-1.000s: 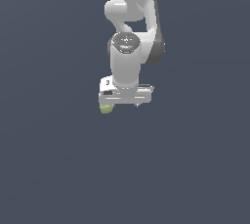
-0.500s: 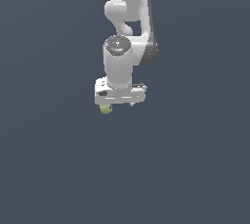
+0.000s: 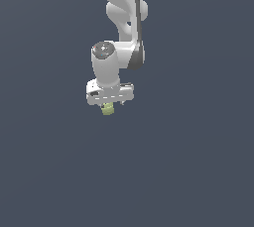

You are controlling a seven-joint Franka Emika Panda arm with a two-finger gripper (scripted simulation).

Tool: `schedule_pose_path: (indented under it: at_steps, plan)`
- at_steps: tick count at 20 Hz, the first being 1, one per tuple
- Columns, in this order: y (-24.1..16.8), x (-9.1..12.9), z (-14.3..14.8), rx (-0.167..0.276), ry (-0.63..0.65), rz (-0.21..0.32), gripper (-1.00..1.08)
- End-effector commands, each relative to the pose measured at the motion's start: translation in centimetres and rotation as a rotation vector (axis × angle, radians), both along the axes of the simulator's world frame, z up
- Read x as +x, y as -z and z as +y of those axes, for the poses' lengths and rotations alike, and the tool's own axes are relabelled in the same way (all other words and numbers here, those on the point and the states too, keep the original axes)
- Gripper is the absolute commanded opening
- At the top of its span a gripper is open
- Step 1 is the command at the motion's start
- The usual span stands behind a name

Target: Pick up the object and move it to a goal position.

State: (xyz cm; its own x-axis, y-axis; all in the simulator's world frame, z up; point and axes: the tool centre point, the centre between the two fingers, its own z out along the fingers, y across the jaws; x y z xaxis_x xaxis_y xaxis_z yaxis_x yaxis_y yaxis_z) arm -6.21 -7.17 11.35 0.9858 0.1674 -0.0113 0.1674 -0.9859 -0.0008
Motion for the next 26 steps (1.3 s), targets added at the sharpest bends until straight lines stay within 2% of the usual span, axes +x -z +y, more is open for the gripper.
schedule_pose_path:
  at_steps: [1, 10, 18, 26]
  plan:
    - [0.8, -1.1, -1.1, 0.001, -0.022, -0.004, 1.0]
    - [2.3, -3.4, -3.2, 0.001, -0.063, -0.011, 1.0]
    - [2.8, -3.5, -3.3, 0.002, -0.063, -0.01, 1.0]
    - [6.1, -3.6, -3.3, 0.002, -0.065, -0.011, 1.0]
